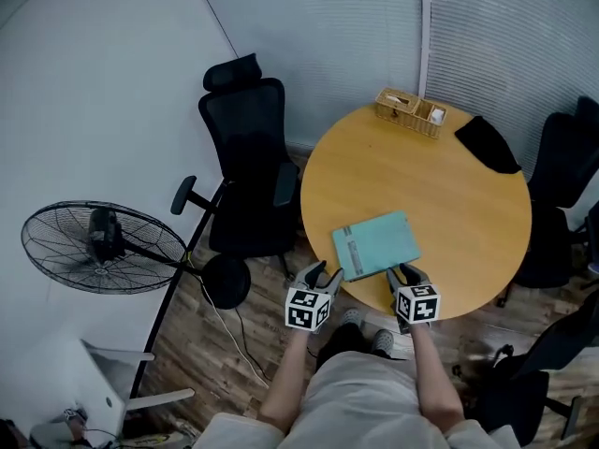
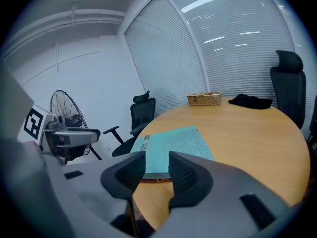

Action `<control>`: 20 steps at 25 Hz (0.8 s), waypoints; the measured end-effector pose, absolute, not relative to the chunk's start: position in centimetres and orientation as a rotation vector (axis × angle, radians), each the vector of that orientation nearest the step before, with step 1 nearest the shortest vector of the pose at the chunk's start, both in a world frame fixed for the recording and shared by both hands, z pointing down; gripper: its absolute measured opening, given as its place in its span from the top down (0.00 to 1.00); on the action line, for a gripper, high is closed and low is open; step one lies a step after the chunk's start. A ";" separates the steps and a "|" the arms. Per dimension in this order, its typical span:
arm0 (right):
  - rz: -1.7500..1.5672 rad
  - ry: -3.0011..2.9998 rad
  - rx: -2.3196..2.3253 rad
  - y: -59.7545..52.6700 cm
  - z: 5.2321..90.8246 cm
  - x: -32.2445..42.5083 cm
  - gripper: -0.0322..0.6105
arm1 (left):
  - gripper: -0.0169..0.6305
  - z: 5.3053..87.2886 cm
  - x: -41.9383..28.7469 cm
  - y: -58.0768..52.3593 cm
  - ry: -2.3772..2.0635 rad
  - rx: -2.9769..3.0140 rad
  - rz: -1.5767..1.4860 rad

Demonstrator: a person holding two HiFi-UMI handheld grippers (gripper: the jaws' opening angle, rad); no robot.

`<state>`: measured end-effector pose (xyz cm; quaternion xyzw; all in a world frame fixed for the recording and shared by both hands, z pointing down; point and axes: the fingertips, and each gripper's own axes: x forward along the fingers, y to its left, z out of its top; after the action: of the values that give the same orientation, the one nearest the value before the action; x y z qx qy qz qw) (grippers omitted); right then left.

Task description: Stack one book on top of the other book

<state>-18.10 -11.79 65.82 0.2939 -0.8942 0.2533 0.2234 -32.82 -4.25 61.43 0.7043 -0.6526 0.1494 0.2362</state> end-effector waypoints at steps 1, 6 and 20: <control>0.691 -2.472 0.801 -11.6 65.8 -17.8 0.72 | 0.65 61.3 -32.6 -4.0 -1.811 1.918 0.395; 0.652 -2.511 0.771 -10.7 65.1 -16.8 0.79 | 0.66 60.2 -31.2 -2.4 -1.906 1.873 0.311; 0.641 -2.564 0.773 -11.1 64.1 -15.0 0.92 | 0.93 60.6 -28.7 -0.8 -1.918 1.833 0.183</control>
<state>-14.98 -11.13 64.06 0.2753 -0.9137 0.2283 0.1928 -28.75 -0.84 60.62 0.6694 -0.7002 0.0670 0.2389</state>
